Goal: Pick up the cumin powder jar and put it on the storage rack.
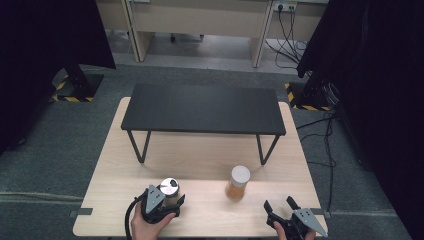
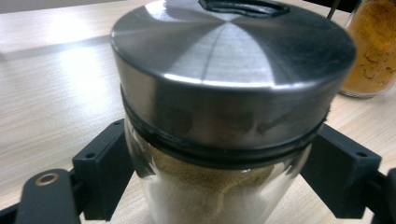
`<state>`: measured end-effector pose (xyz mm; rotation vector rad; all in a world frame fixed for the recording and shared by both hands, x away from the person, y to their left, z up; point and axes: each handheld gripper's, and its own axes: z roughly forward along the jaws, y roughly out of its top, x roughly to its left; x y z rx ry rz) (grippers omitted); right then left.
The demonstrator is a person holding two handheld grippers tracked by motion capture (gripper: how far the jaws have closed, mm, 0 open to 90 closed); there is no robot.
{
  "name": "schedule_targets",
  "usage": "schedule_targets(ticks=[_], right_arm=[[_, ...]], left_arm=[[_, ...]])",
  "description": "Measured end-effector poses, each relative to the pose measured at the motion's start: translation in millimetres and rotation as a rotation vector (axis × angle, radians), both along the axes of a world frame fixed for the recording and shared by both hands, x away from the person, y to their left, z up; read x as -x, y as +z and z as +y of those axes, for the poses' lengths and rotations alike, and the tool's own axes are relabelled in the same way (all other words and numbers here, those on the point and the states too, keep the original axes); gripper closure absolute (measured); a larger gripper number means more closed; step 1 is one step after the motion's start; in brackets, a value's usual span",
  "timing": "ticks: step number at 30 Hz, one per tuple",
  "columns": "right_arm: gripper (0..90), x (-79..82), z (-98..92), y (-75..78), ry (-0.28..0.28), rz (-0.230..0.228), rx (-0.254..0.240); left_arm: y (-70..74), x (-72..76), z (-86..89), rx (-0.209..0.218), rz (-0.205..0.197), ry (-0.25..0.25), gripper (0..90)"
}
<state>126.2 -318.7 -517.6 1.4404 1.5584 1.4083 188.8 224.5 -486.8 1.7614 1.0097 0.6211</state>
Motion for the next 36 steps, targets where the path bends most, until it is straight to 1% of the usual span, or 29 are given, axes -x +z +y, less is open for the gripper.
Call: schedule_targets(ticks=[8,10,12,20,36], right_arm=[[6.2,-0.1,-0.8,-0.4,0.000,0.002,-0.003],[6.2,-0.1,-0.8,-0.6,-0.001,0.002,-0.003],[6.2,-0.2,-0.9,-0.6,-0.001,0.002,-0.005],[6.1,-0.1,-0.9,-0.7,-0.002,0.001,-0.013],[6.2,0.4,-2.4,-0.4,-0.003,-0.003,-0.013]], left_arm=[[0.0,1.6,-0.7,-0.008,-0.006,0.005,25.3],[-0.3,1.6,-0.4,-0.005,-0.006,0.009,28.5],[-0.3,0.7,1.4,-0.003,-0.006,0.007,29.9],[-0.5,-0.6,1.3,-0.008,-0.010,0.004,30.2],[-0.6,-1.9,1.3,-0.007,-0.011,0.003,30.3]])
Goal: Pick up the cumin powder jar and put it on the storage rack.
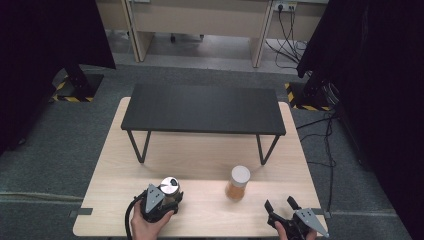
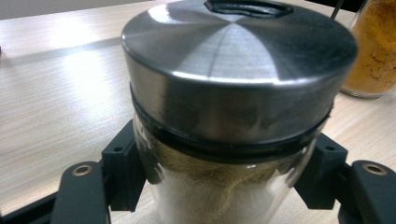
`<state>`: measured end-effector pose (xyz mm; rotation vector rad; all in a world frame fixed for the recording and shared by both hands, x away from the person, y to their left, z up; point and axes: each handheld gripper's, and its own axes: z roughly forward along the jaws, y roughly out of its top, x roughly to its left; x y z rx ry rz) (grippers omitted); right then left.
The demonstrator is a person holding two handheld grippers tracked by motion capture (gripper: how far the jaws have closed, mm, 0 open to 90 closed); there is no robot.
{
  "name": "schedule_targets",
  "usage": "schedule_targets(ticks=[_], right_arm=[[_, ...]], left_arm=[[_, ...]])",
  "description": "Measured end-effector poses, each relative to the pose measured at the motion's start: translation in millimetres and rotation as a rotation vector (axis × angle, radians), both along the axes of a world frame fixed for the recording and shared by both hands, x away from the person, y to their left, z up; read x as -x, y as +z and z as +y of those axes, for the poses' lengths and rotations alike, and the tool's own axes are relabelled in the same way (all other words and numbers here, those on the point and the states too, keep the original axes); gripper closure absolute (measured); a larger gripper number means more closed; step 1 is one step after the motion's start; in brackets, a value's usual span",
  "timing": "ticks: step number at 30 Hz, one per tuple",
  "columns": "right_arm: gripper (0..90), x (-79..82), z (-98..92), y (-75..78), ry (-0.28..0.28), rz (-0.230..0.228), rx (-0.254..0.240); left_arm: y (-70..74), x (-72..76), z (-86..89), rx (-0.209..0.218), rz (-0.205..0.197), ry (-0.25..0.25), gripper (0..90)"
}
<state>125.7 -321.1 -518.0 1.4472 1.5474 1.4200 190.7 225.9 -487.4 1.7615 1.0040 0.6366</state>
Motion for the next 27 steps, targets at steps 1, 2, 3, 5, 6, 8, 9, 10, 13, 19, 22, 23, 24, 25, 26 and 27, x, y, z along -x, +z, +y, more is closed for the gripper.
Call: schedule_targets(ticks=[1,2,3,5,6,8,9,10,13,19,22,23,24,25,26,27], right_arm=[[6.2,0.0,0.0,0.0,0.000,-0.001,0.000],[6.2,0.0,0.0,0.0,0.000,-0.001,0.000],[6.2,0.1,0.0,0.0,-0.001,-0.001,0.001],[6.2,0.1,0.1,0.0,-0.002,-0.001,-0.001],[6.2,0.1,0.1,0.2,-0.001,-0.001,0.000],[6.2,0.0,0.0,0.1,-0.001,-0.001,0.001],[6.1,0.0,-0.1,0.3,-0.001,-0.001,0.000],[6.2,0.0,-0.2,0.3,-0.001,-0.002,0.000],[6.2,-0.2,-0.7,0.3,-0.003,-0.002,-0.001],[6.2,0.1,-1.5,0.7,-0.004,-0.005,-0.002],[6.2,0.1,-1.6,0.7,-0.005,-0.007,-0.002],[6.1,0.1,-1.7,0.8,-0.004,-0.007,-0.002],[6.2,0.2,-1.7,0.8,-0.005,-0.007,-0.003],[6.2,0.2,-1.6,0.9,-0.005,-0.007,-0.003],[6.2,0.2,-1.7,1.0,-0.005,-0.007,-0.003],[6.2,0.3,-1.7,1.1,-0.005,-0.008,-0.003]], left_arm=[[0.0,-0.1,0.0,0.000,0.000,0.000,30.3],[0.0,-0.1,0.0,0.000,0.000,0.000,30.3],[0.0,-0.1,0.0,0.000,0.000,0.000,30.3],[0.0,-0.1,0.0,-0.001,-0.001,-0.001,30.4],[-0.1,-0.5,0.4,-0.001,-0.002,-0.003,30.4],[-0.2,-0.9,1.5,0.002,-0.001,-0.006,30.4],[-0.8,-0.1,1.9,0.003,-0.008,-0.007,30.4],[-0.9,0.8,1.9,0.009,-0.011,-0.008,30.4],[-0.1,1.8,1.7,0.008,-0.017,-0.011,30.4],[10.3,6.5,1.6,0.013,-0.043,-0.016,30.4],[19.3,10.1,1.7,0.030,-0.063,-0.017,30.4],[21.8,10.8,1.8,0.031,-0.066,-0.019,30.4],[25.1,11.7,1.8,0.032,-0.071,-0.020,30.5],[28.7,12.7,1.8,0.033,-0.074,-0.020,30.4],[31.6,13.7,2.0,0.039,-0.077,-0.019,30.5],[34.9,14.6,2.3,0.042,-0.080,-0.020,30.4]])
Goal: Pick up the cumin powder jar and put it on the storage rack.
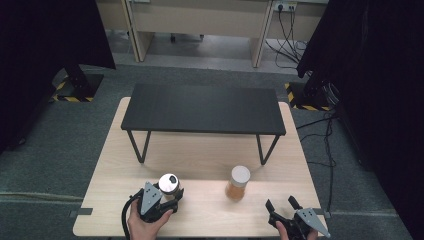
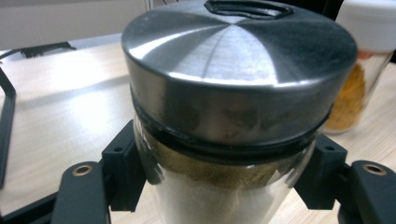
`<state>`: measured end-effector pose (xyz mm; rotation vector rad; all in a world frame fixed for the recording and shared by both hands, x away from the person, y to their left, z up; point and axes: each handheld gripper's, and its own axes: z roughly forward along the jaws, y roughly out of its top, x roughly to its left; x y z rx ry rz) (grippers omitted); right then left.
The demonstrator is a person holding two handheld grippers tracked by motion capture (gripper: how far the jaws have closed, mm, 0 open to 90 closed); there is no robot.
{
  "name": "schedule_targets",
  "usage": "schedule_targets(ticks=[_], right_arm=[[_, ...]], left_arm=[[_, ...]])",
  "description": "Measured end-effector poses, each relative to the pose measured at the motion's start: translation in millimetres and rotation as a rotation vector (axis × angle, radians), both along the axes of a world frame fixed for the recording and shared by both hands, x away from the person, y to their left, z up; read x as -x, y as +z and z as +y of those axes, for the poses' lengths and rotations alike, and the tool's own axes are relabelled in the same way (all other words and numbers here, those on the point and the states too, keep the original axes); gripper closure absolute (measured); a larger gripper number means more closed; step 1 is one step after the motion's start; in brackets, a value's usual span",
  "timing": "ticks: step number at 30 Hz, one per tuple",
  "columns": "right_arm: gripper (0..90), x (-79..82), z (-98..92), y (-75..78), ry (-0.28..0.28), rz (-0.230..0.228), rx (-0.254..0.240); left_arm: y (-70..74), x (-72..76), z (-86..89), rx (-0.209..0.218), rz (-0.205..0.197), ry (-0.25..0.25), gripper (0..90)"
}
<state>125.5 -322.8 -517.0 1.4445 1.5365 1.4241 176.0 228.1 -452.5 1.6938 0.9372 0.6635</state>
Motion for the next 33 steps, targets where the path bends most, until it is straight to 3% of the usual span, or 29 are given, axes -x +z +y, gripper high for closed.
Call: schedule_targets(ticks=[10,23,33], right_arm=[[6.2,-0.4,1.1,0.0,0.001,0.002,0.001],[6.1,-0.4,1.0,0.6,0.000,0.002,-0.001],[6.2,-1.0,1.0,0.8,0.002,0.004,0.000]], left_arm=[[29.7,12.5,5.9,0.027,-0.043,-0.001,30.4],[42.7,17.9,12.1,0.046,-0.049,-0.001,30.4],[54.7,11.5,15.2,0.054,-0.056,0.006,30.4]])
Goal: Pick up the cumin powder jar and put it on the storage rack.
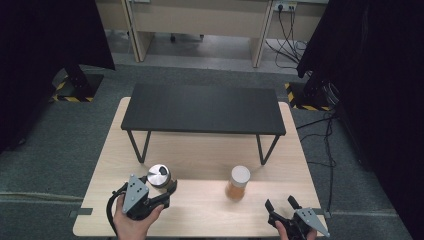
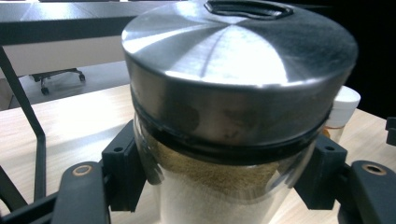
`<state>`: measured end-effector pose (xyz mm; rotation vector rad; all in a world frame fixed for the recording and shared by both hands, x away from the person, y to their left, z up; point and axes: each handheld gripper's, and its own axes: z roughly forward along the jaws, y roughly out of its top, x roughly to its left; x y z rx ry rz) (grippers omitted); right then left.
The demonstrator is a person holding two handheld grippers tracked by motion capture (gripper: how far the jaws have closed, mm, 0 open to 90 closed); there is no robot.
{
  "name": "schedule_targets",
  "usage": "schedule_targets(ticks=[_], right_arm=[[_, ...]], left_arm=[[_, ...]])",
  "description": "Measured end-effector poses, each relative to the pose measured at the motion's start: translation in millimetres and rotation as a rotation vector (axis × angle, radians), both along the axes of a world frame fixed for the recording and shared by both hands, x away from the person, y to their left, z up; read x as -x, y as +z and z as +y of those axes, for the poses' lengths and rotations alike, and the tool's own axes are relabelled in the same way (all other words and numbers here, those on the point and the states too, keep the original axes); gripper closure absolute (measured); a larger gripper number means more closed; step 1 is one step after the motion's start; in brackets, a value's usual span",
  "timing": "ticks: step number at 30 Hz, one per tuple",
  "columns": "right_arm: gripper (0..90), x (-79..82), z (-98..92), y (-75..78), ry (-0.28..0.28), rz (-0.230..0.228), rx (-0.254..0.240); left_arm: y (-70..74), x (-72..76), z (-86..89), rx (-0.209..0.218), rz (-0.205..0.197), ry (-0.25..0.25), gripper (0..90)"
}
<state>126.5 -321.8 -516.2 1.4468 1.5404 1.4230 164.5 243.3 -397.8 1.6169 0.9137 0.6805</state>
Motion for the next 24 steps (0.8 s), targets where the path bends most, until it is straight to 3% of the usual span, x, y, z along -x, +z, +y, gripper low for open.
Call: schedule_targets(ticks=[13,24], right_arm=[[6.2,0.1,-0.4,0.4,-0.002,0.000,-0.002],[6.2,-0.1,-0.3,0.5,0.000,-0.001,0.000]], left_arm=[[25.8,-18.8,7.9,0.003,-0.008,0.028,30.4],[36.4,-27.6,11.0,-0.005,-0.020,0.044,30.4]])
